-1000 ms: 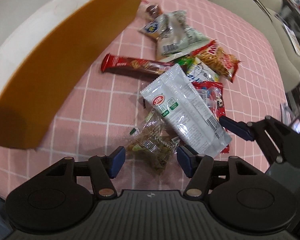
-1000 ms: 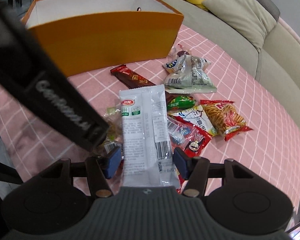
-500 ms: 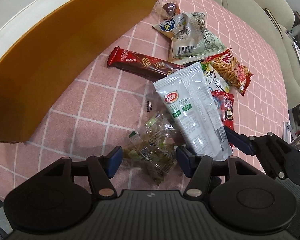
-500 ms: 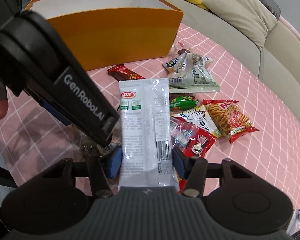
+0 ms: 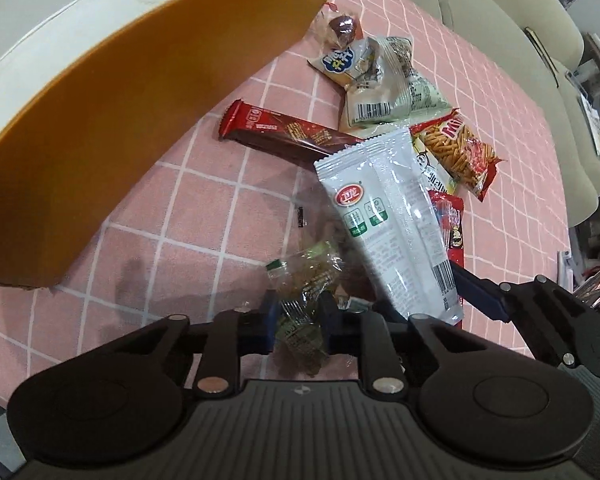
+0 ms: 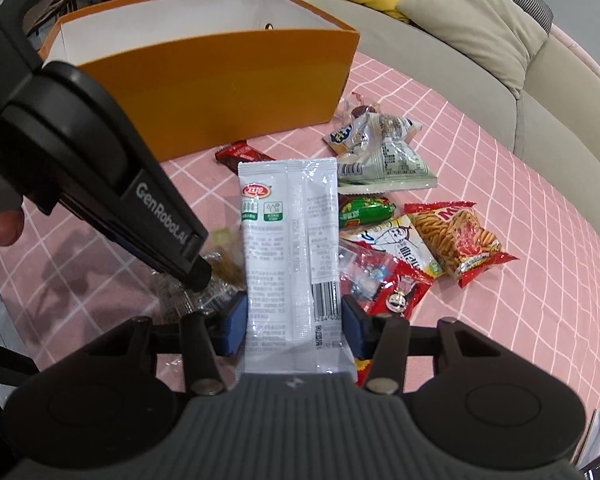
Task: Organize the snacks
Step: 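Carry the white pouch and nut bag over the orange box with both grippers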
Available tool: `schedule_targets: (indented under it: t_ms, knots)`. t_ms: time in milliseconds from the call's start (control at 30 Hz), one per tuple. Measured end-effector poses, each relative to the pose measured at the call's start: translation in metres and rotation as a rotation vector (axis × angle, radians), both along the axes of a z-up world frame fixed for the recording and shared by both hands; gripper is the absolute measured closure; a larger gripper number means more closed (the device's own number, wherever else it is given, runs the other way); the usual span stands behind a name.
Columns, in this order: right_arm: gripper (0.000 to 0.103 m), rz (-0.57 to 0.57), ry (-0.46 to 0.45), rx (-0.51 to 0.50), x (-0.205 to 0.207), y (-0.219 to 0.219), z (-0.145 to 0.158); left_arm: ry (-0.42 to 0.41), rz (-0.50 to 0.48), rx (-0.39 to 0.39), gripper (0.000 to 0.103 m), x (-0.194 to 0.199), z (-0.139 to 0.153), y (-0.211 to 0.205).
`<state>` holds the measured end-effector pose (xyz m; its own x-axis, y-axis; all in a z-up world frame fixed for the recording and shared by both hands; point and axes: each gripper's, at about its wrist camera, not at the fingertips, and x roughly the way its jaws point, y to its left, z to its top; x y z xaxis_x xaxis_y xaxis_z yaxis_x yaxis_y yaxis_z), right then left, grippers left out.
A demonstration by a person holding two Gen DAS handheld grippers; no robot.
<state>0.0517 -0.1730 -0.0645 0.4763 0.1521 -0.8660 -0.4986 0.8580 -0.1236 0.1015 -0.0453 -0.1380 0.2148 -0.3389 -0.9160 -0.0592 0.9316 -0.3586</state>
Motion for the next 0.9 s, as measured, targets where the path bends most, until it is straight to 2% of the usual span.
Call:
schedule_targets:
  t_ms: [233, 300, 367, 467, 600, 700, 900]
  knots:
    - [0.056, -0.015, 0.001, 0.014, -0.004, 0.006, 0.006, -0.013, 0.001, 0.026, 0.082, -0.007, 0.006, 0.008]
    - [0.056, -0.025, 0.004, 0.02, -0.006, 0.006, 0.007, 0.002, 0.017, 0.026, 0.07, -0.008, 0.005, 0.011]
    - [0.056, -0.032, 0.009, 0.026, -0.008, 0.006, 0.006, 0.031, 0.032, 0.024, 0.044, -0.009, 0.004, 0.014]
    - [0.056, -0.058, 0.023, 0.043, -0.011, 0.004, 0.005, 0.082, 0.088, 0.041, 0.035, -0.012, 0.002, 0.018]
    - [0.056, -0.097, 0.047, 0.066, -0.013, 0.003, -0.001, 0.131, 0.143, -0.018, 0.035, -0.012, -0.015, 0.021]
    - [0.056, -0.107, 0.053, 0.079, -0.014, 0.004, -0.003, 0.139, 0.195, -0.093, 0.04, -0.012, -0.025, 0.024]
    - [0.056, -0.129, 0.081, 0.108, -0.012, 0.005, -0.01, 0.083, 0.18, -0.091, 0.058, -0.014, -0.024, 0.017]
